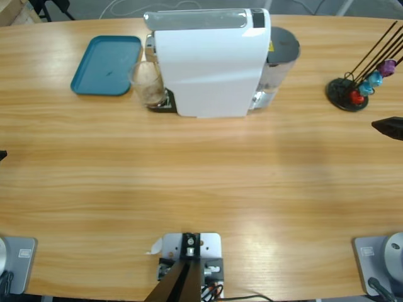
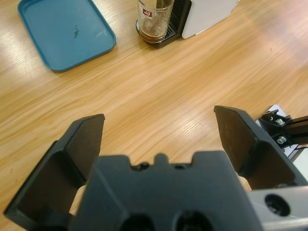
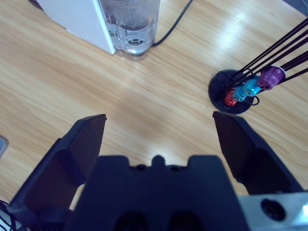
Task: Pour coffee
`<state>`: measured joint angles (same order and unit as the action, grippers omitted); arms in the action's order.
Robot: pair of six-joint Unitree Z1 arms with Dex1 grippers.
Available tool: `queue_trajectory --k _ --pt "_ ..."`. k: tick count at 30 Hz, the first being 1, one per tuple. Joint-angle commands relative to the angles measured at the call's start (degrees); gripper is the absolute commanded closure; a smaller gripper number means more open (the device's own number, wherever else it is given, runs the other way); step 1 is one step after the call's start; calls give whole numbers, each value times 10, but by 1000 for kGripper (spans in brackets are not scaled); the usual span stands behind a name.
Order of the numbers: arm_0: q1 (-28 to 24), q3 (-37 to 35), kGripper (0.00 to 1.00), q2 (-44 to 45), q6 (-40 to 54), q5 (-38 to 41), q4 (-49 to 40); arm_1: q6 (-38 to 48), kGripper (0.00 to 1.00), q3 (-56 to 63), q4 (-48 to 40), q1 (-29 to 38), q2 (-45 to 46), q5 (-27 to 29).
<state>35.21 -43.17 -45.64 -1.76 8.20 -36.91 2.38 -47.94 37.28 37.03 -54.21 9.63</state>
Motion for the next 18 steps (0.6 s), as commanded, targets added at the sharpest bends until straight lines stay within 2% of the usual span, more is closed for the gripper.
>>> queue_trajectory --k 1,6,18 --pt "5 11 0 -13 -9 -6 -1 4 0 14 -4 5 -30 11" --pt "13 18 0 13 -6 -3 0 6 0 11 -1 5 -40 11" --pt "13 14 0 4 -3 6 -1 6 0 13 -1 5 -35 12"
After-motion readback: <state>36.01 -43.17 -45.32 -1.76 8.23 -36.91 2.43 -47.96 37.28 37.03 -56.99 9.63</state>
